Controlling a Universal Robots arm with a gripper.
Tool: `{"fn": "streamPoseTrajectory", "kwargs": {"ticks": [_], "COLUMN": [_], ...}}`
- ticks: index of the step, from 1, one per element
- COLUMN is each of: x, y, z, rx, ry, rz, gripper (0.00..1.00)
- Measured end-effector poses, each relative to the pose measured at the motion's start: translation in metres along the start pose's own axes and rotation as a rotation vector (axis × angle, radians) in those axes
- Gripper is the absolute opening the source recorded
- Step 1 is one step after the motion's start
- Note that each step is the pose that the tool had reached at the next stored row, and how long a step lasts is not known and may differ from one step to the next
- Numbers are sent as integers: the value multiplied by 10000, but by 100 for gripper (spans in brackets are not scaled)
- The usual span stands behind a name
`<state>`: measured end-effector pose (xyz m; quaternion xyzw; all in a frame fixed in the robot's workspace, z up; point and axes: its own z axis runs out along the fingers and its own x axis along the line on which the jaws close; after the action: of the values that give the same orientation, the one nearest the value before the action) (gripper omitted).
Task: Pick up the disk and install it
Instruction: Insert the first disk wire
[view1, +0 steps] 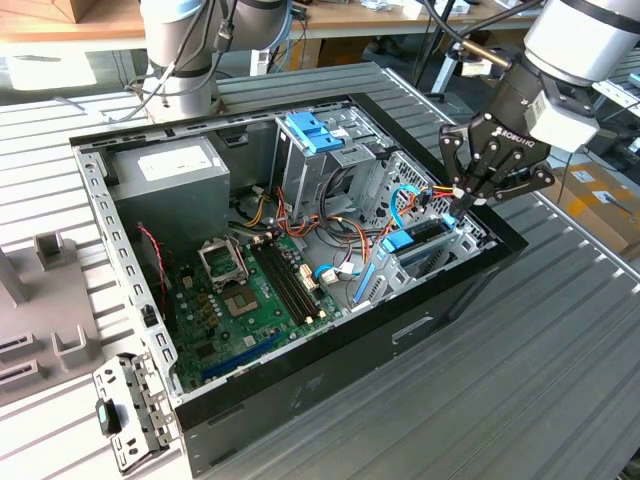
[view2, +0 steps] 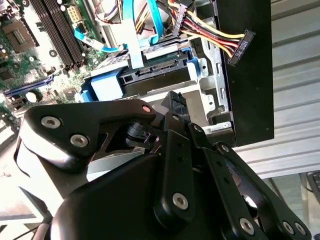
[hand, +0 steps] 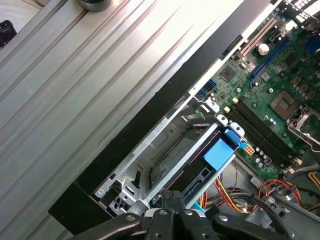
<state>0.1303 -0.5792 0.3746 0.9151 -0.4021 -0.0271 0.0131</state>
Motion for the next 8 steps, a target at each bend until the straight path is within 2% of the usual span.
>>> {"fn": "streamPoseTrajectory", "kwargs": {"ticks": [8], "x": [0], "y": [0], "z": [0], "rx": [-27], "ry": [31], "rz": [-673], "gripper": [11]}}
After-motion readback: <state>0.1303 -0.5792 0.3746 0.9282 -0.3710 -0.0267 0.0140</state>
